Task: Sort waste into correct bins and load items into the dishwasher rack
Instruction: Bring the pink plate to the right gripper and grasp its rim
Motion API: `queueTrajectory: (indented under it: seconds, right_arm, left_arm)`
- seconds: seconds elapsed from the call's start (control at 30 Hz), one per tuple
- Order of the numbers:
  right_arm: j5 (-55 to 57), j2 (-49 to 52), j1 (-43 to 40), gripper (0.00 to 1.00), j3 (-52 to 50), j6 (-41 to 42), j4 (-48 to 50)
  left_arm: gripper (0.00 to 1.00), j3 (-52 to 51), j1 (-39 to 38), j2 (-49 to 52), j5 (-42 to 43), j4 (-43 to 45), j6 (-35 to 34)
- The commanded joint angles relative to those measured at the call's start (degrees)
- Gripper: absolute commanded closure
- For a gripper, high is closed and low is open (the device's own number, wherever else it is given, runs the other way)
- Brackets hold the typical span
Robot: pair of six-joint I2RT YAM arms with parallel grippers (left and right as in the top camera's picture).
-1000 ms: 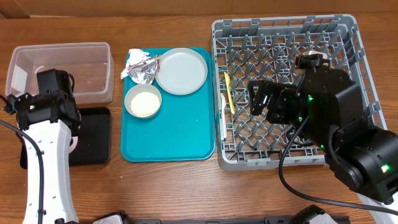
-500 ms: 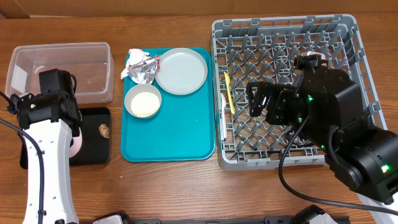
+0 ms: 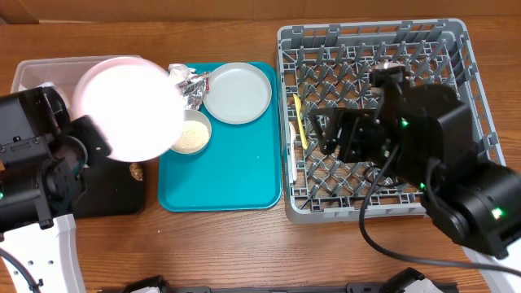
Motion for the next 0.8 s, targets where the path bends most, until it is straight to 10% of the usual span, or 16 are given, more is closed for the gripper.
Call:
queueTrajectory:
  seconds: [0.0, 0.27, 0.77]
  right_arm:
    - [-10.8, 2.5, -0.1, 0.24, 0.7, -6.2, 2.2]
    - [-19.8, 8.6, -0.1, 0.28, 0.7, -15.7, 6.0]
    - [-24.3, 10.0, -0.1, 0.37, 0.7, -21.9, 13.2]
  left_arm:
    - [0.96, 1.1, 0.0, 0.1, 22.3, -0.2, 7.6]
    - [0.96, 1.1, 0.0, 0.2, 40.2, 0.7, 11.5]
    - [0.96, 1.1, -0.1, 0.1, 47.2, 0.3, 11.5]
